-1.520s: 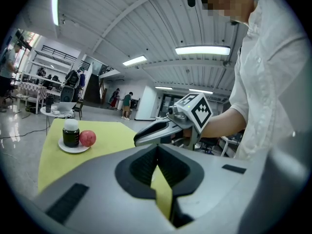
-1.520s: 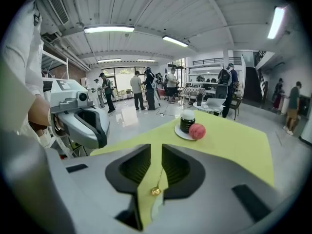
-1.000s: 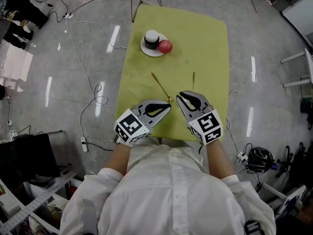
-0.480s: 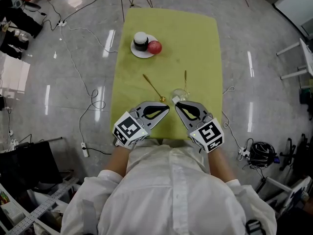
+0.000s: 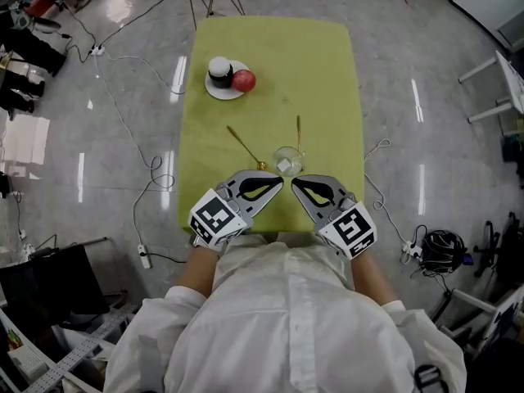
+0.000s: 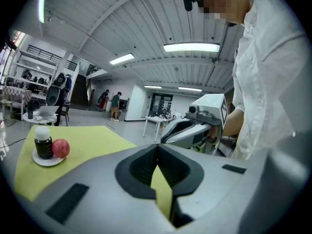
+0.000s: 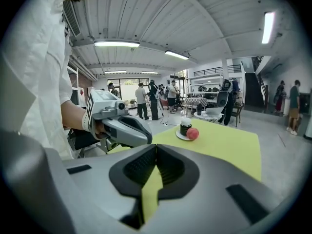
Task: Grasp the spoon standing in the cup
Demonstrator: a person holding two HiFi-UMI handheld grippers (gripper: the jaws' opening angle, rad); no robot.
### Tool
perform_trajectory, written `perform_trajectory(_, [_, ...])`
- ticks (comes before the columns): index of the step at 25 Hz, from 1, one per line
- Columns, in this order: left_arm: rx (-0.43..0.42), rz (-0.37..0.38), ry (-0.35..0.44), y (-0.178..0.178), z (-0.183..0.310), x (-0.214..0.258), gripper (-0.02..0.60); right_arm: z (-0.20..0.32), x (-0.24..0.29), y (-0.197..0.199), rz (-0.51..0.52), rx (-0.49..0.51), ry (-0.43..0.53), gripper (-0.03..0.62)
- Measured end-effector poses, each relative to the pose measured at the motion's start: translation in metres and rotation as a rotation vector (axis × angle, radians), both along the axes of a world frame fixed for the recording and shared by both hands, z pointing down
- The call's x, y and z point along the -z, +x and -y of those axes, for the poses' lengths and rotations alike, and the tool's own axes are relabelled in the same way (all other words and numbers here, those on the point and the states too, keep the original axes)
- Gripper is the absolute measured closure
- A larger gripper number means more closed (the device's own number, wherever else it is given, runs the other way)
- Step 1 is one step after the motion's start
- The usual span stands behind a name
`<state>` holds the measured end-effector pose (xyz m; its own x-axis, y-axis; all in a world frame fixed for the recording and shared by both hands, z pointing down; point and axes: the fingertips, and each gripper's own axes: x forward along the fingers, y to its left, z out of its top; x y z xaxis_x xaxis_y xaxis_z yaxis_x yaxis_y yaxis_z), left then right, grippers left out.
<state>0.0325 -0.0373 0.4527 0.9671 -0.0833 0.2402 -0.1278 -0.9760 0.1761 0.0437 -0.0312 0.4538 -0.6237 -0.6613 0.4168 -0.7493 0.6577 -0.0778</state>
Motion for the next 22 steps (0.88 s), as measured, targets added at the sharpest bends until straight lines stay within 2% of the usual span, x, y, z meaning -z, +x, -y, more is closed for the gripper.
perform_trajectory(22, [0.022, 0.0, 0.013, 0.022, -0.011, -0.001, 0.577, -0.01, 0.0, 0.016, 0.007, 0.05, 0.016, 0.591])
